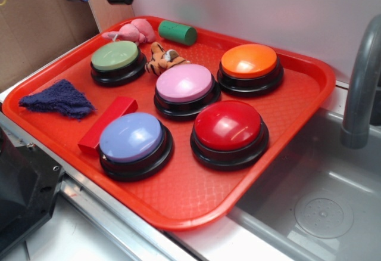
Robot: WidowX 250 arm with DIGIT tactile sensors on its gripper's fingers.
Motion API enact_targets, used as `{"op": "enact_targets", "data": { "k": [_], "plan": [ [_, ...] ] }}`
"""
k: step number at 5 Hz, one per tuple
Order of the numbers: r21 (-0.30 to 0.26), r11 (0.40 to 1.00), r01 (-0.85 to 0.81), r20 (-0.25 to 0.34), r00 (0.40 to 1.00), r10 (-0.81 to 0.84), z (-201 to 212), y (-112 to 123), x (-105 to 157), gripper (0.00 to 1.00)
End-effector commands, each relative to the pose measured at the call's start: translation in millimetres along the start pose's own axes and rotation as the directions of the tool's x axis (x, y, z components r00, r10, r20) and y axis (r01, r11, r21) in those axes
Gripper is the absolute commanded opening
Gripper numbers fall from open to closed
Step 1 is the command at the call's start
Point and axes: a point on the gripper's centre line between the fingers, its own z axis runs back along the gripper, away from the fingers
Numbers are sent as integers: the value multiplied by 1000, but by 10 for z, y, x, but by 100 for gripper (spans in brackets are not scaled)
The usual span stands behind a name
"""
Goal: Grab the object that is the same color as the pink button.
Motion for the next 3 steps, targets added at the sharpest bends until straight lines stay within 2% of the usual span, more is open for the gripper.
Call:
{"op": "enact_targets", "data": {
  "k": [1,2,3],
  "plan": [
    [56,992,-114,89,990,109,-264,208,329,100],
    [57,990,-132,57,990,128,-505,246,354,100],
    [65,988,-139,52,989,136,-626,289,353,100]
  ]
}}
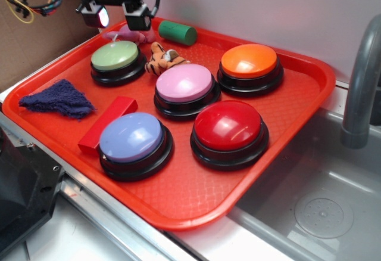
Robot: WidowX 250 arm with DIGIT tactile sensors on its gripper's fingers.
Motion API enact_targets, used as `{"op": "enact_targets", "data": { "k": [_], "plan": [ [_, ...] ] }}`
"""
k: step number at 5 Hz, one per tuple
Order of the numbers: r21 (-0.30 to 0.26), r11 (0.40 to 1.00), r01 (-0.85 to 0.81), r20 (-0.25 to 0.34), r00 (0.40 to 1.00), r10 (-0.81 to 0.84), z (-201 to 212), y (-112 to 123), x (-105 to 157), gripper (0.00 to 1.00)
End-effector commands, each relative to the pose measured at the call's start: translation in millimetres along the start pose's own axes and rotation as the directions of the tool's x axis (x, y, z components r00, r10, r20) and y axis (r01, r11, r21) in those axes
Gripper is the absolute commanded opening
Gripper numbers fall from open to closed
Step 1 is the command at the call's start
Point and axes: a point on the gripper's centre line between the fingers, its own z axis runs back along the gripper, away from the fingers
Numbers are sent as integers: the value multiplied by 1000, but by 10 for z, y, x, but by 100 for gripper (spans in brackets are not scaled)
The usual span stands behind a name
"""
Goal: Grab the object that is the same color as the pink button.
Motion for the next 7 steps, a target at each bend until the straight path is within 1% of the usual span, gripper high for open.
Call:
{"op": "enact_targets", "data": {
  "k": [1,2,3,4,5,6,7],
  "plan": [
    [27,999,-35,44,998,34,-53,119,162,100],
    [16,1000,-27,49,998,26,-75,87,163,0],
    [10,1000,-26,52,998,25,-63,74,152,0],
    [-3,999,-36,61,997,36,144,71,94,0],
    [-53,998,13,75,997,-9,437,48,40,0],
    [-94,992,86,72,994,-80,721,5,-111,0],
    [-151,970,191,61,981,-183,924,-65,-312,0]
  ]
}}
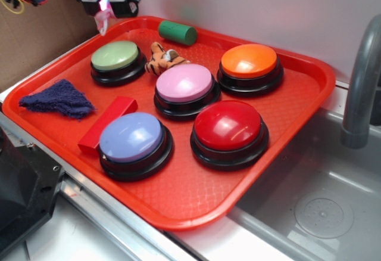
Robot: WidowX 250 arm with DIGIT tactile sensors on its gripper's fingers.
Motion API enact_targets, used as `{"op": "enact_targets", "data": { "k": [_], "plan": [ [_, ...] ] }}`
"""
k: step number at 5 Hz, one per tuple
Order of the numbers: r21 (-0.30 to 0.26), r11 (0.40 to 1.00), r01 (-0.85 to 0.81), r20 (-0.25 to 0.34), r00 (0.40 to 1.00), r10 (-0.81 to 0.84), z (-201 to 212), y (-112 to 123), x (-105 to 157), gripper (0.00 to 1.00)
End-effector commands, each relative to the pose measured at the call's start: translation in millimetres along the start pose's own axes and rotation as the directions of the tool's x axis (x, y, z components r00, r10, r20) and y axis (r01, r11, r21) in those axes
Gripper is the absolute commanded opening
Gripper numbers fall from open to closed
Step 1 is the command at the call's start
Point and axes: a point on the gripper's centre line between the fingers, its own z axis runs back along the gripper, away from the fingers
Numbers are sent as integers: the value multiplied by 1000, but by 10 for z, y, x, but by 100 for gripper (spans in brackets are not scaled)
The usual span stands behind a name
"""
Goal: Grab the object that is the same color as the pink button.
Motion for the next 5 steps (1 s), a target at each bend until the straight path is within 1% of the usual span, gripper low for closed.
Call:
{"op": "enact_targets", "data": {
  "k": [1,2,3,4,5],
  "plan": [
    [-109,969,223,14,975,-222,526,-209,-470,0],
    [-138,933,333,-5,942,-337,570,-344,-755,0],
    [-146,898,414,-30,906,-422,541,-450,-989,0],
    [-145,887,439,-40,893,-449,477,-500,-1106,0],
    [-156,875,458,-73,878,-472,475,-466,-1106,0]
  ]
}}
